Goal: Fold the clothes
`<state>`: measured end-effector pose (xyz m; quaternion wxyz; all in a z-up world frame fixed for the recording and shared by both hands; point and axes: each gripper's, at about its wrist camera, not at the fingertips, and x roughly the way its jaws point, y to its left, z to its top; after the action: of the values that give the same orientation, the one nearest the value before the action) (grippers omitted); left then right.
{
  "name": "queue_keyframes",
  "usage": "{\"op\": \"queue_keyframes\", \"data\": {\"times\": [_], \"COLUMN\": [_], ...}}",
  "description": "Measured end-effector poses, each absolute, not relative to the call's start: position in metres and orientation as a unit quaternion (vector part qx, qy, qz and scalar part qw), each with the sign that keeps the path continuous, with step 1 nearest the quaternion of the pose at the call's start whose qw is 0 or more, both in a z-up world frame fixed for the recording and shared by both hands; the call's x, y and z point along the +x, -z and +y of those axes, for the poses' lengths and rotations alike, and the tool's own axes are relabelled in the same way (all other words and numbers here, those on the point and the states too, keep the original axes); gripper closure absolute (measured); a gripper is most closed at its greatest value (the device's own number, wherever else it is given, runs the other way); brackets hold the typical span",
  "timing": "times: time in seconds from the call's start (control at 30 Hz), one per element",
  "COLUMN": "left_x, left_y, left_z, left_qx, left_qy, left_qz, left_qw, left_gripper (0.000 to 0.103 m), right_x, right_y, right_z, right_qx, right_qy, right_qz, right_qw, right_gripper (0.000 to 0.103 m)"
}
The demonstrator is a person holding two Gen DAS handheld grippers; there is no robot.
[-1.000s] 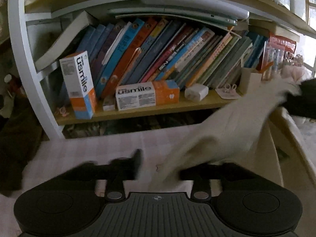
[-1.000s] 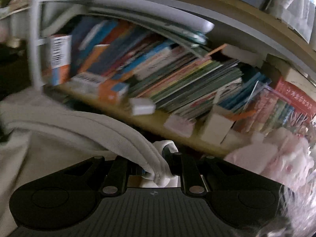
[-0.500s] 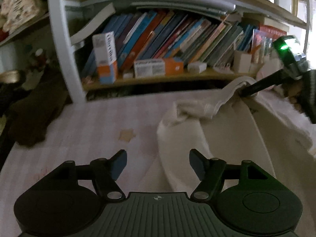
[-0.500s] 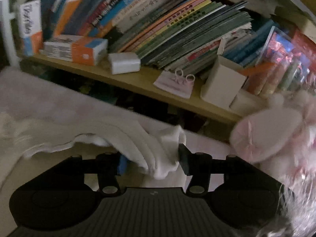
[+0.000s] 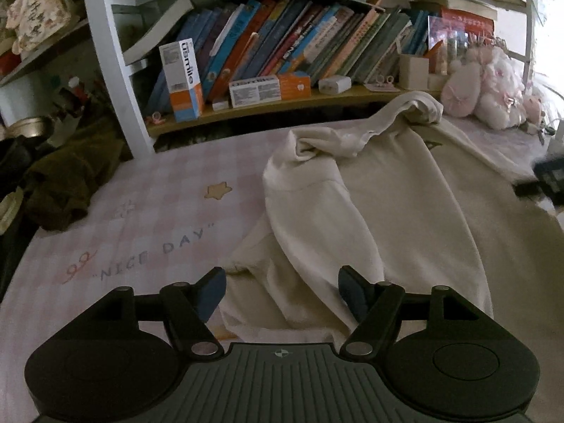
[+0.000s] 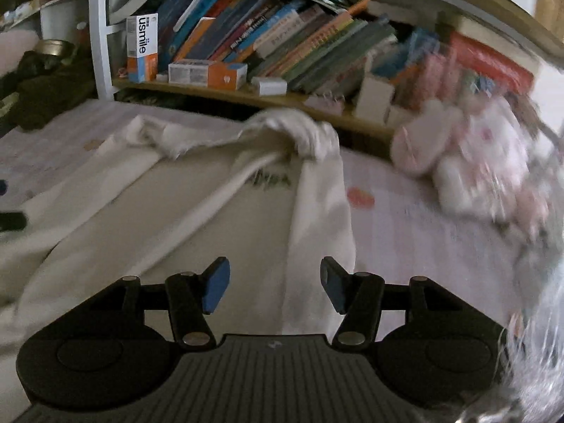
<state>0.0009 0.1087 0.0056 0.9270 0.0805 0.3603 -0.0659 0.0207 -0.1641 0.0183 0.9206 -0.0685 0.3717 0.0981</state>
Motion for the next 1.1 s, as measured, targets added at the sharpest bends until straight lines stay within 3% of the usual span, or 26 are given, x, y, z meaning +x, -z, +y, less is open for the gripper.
{"op": "queue_keyframes", "data": {"times": [0.17,0.23,0.33,0.5,0.53,0.57,0.67,0.87,1.03,1.1], "left_x": [-0.002,-0.003,-0.001,0.005,0.007,0.009,0.022,0.095,0.163,0.177], "left_y": [-0.002,-0.001,0.000,0.007,0.007,0.007,-0.005,-0.052,-0.048,-0.041], "left_z": [0.121,0.127,0.129,0.116,0.119,0.121,0.146,0.221,0.248,0.254], "left_qx": [0.014,-0.017,-0.045,-0.039,-0.049,-0.059,-0.082,-0.014,0.010,0.008], "left_qy": [0.054,0.048,0.045,0.077,0.079,0.081,0.066,-0.030,-0.081,-0.115], "left_qz": [0.377,0.383,0.387,0.411,0.413,0.416,0.388,0.331,0.370,0.384], "left_qw": [0.924,0.923,0.920,0.908,0.906,0.904,0.915,0.943,0.926,0.916], "left_gripper": [0.033,0.035,0.046,0.080,0.093,0.096,0.097,0.097,0.094,0.087], "right_x": [-0.014,-0.021,-0.024,-0.024,-0.024,-0.024,-0.025,-0.023,-0.018,-0.016], "right_y": [-0.002,0.000,0.003,0.007,0.008,0.009,0.010,0.006,0.005,0.005], "right_z": [-0.150,-0.145,-0.147,-0.147,-0.146,-0.146,-0.147,-0.151,-0.146,-0.140], "right_qx": [-0.059,-0.078,-0.088,-0.082,-0.085,-0.087,-0.087,-0.068,-0.062,-0.071], "right_qy": [-0.082,-0.071,-0.058,-0.058,-0.059,-0.059,-0.056,-0.060,-0.077,-0.079], "right_qz": [0.388,0.384,0.388,0.402,0.405,0.409,0.415,0.425,0.434,0.435], "right_qw": [0.916,0.917,0.916,0.910,0.909,0.907,0.904,0.901,0.895,0.894], "right_gripper": [0.054,0.061,0.066,0.066,0.067,0.067,0.068,0.070,0.067,0.067]}}
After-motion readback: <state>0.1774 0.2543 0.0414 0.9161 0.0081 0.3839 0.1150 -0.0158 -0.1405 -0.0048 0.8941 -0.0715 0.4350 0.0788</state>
